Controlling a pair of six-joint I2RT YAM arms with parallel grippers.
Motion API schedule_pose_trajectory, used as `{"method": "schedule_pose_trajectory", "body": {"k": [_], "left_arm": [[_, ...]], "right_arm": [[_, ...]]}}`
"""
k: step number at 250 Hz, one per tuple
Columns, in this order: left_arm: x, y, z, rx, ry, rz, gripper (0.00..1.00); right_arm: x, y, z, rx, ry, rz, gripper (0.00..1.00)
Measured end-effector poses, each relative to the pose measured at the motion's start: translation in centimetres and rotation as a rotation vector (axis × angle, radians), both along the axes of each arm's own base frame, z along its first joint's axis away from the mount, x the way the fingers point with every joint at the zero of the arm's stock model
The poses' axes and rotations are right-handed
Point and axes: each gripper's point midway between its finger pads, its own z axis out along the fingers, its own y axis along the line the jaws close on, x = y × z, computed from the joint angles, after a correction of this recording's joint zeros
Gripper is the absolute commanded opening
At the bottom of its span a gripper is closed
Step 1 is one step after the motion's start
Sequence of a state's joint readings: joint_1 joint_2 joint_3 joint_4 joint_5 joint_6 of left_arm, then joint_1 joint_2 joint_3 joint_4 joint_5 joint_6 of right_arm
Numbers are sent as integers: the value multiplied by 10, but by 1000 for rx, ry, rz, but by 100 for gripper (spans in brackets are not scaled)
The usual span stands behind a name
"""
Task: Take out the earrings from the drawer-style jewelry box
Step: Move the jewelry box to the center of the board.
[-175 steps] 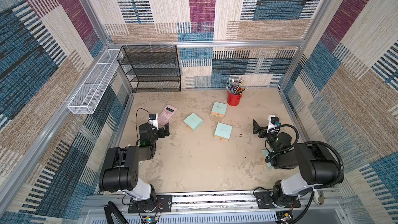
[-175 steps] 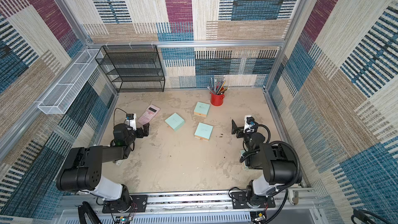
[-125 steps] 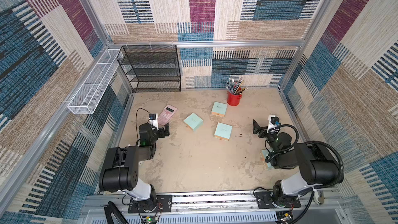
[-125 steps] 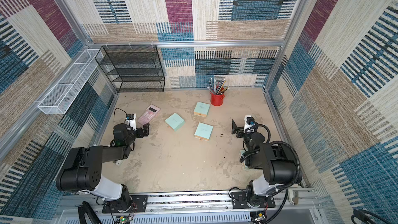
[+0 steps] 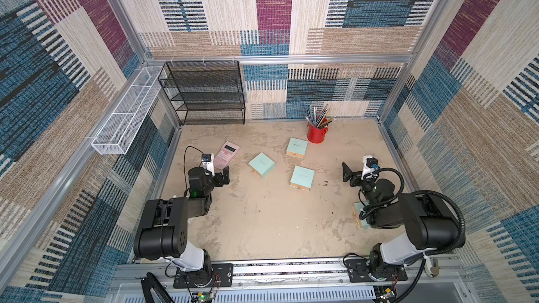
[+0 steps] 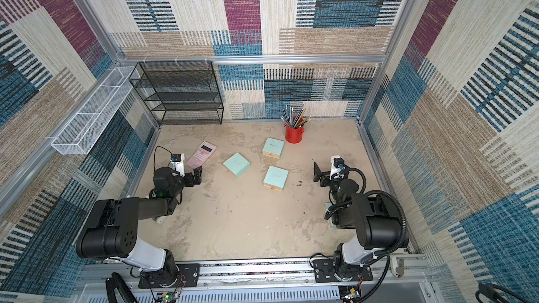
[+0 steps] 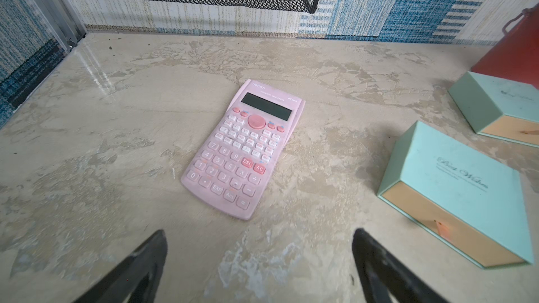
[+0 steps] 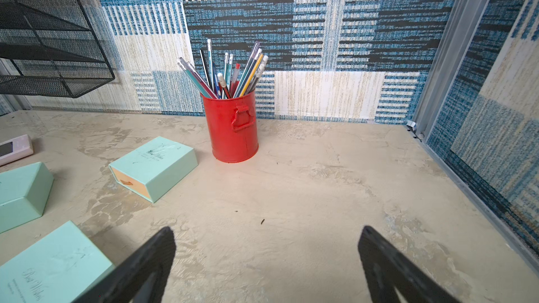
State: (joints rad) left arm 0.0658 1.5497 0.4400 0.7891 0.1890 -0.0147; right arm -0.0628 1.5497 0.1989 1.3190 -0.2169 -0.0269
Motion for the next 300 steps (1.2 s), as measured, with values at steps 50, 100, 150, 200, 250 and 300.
{"method": "schedule_pose_trajectory", "body": {"k": [50, 100, 150, 200, 250, 300], "left_arm": [[1, 0, 0, 0, -1, -1, 99], [1, 0, 0, 0, -1, -1, 99], [0, 7, 0, 11, -1, 36, 99], [-5, 27, 20, 47, -11, 157, 99], [-12, 25, 111, -45, -129, 293, 99], [-34, 30, 132, -412, -43, 461, 98]], "right_arm": [[0, 0, 0, 0, 0, 0, 99], [0, 0, 0, 0, 0, 0, 99], [-1, 0, -1, 0, 2, 0, 99], [2, -13, 34, 21, -40, -74, 99], [-23, -43, 129, 269, -209, -237, 99], [-51, -74, 140, 582, -132, -423, 99]]}}
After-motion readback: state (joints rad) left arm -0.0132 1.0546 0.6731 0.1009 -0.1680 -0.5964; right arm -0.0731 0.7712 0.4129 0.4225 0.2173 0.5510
